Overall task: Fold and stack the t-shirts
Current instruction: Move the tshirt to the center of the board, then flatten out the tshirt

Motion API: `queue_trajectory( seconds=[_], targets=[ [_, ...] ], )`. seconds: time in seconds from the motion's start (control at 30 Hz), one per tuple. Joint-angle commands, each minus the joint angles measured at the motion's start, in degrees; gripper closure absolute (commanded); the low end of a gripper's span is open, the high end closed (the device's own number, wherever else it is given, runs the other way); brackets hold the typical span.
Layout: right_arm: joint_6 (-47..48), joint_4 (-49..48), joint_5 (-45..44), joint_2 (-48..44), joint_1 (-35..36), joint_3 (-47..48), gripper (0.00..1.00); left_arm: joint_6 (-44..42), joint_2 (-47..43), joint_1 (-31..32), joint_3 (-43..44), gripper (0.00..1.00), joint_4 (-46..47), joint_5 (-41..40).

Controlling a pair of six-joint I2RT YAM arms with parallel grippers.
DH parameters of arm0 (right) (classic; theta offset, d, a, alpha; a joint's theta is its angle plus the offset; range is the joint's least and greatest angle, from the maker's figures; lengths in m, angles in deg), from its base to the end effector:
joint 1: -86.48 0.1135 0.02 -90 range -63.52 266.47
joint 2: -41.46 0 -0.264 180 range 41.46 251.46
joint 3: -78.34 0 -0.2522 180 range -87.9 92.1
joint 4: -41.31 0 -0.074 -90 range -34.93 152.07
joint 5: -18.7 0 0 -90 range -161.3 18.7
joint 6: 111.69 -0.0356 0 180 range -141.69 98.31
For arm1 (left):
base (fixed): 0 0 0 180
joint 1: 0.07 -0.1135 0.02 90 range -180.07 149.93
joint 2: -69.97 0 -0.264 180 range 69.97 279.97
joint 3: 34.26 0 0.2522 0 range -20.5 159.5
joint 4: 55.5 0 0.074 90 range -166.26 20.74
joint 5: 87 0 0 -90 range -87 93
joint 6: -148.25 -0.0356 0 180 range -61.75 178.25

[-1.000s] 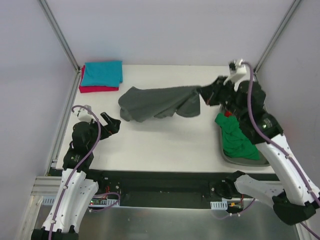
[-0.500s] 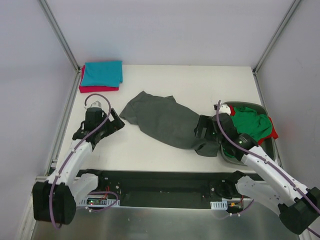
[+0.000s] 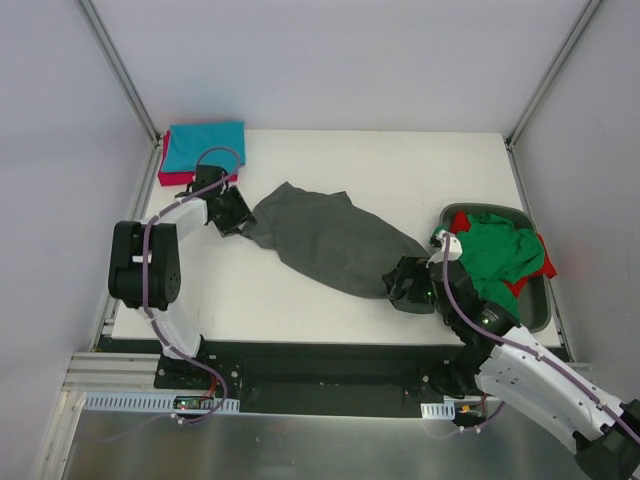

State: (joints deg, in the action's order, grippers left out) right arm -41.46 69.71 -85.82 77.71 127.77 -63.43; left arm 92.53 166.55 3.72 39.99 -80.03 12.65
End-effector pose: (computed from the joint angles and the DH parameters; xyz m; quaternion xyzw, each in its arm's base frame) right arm 0.1233 0.0964 0.2301 -0.0920 0.8408 0.1729 0.5047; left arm 0.3570 -0.0296 0.2003 -0.2138 0.9022 -0.1934 0.3208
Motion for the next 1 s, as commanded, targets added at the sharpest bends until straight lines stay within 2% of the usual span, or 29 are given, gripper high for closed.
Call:
queue_trajectory(
  seconds=[0.0,0.07,0.13,0.2,0.23,0.33,0.43,0.6,0.8,0.97],
  targets=[
    [-1.6,-2.9,-1.3,-4.2,0.5,-1.2,0.04,2.5,6.1,-0.5,3.1,0.48,-1.7,8.5],
    [-2.3,-1.1,-3.4,-6.2,0.4,-1.4,0.04,2.5,6.9,-0.5,2.8,0.51,-1.7,7.3],
    [-2.6,0.1,-5.2,-8.1,0.4,-1.7,0.04,2.3,7.8,-0.5,2.4,0.64,-1.8,7.0],
    [-2.6,1.0,-6.4,-9.9,0.4,-2.1,0.04,2.4,8.5,-0.5,2.2,0.94,-1.7,8.4],
    [-2.6,1.4,-6.9,-10.6,0.4,-2.3,0.04,2.5,9.0,-0.5,2.3,1.00,-1.7,8.4],
    [-2.9,2.5,-7.6,-12.5,0.4,-3.0,0.04,2.2,8.8,-0.5,2.7,1.00,-1.7,10.1],
    [-3.4,4.8,-8.3,-13.7,0.4,-2.6,0.04,1.8,5.0,-0.4,0.3,1.00,-1.8,9.6],
    [-3.3,8.6,-6.7,-10.9,0.4,-0.6,0.04,4.4,-12.4,-1.4,-11.9,1.00,-3.7,-5.0],
    [-1.4,13.8,-1.7,0.5,0.5,4.5,0.03,9.2,-39.4,-3.4,-28.3,1.00,-7.2,-22.6],
    [-2.2,15.3,-0.3,5.2,1.6,6.0,0.02,10.4,-50.0,-4.9,-31.7,1.00,-10.4,-28.2]
  ],
)
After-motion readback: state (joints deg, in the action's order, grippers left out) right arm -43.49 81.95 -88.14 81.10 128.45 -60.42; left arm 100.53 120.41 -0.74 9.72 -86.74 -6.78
